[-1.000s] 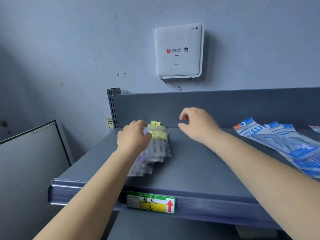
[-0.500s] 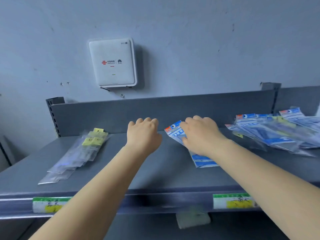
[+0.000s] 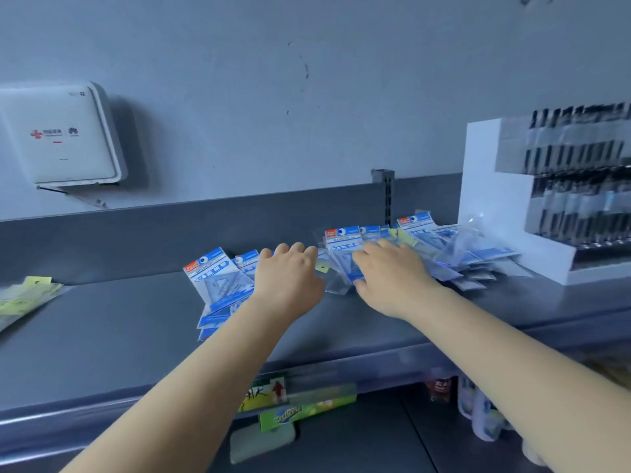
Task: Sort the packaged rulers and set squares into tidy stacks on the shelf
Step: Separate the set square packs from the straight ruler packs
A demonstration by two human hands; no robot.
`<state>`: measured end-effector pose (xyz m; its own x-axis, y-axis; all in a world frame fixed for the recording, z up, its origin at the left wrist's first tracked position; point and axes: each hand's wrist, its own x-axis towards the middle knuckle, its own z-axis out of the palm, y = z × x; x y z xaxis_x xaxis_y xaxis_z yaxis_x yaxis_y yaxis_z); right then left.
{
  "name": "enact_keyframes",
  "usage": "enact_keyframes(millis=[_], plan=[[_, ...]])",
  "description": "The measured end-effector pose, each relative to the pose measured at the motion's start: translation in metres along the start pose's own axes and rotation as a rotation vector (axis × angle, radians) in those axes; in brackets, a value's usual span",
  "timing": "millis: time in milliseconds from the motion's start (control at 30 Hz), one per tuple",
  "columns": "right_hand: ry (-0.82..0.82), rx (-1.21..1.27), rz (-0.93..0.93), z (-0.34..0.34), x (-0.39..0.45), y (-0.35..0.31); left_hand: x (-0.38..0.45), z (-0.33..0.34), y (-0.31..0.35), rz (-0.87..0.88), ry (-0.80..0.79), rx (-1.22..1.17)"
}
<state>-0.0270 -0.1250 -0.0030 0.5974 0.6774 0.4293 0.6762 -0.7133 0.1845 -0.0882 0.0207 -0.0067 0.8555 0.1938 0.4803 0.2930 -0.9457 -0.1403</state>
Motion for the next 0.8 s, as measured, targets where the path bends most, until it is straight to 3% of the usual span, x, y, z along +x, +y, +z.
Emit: enact_keyframes(millis=[367,667,800], plan=[[-0.099,0.159,0.215,0.026,-0.008,0.084,0.044,0.020,0.055,0.028,-0.168,-0.084],[-0.279,0.142,0.323,0.044,0.029,0.103,0.079,0.046,0.058,-0.135,-0.312,-0.159],[-0.418,0.210,0.419,0.048,0.045,0.106,0.085,0.055,0.054,-0.252,-0.375,-0.331]])
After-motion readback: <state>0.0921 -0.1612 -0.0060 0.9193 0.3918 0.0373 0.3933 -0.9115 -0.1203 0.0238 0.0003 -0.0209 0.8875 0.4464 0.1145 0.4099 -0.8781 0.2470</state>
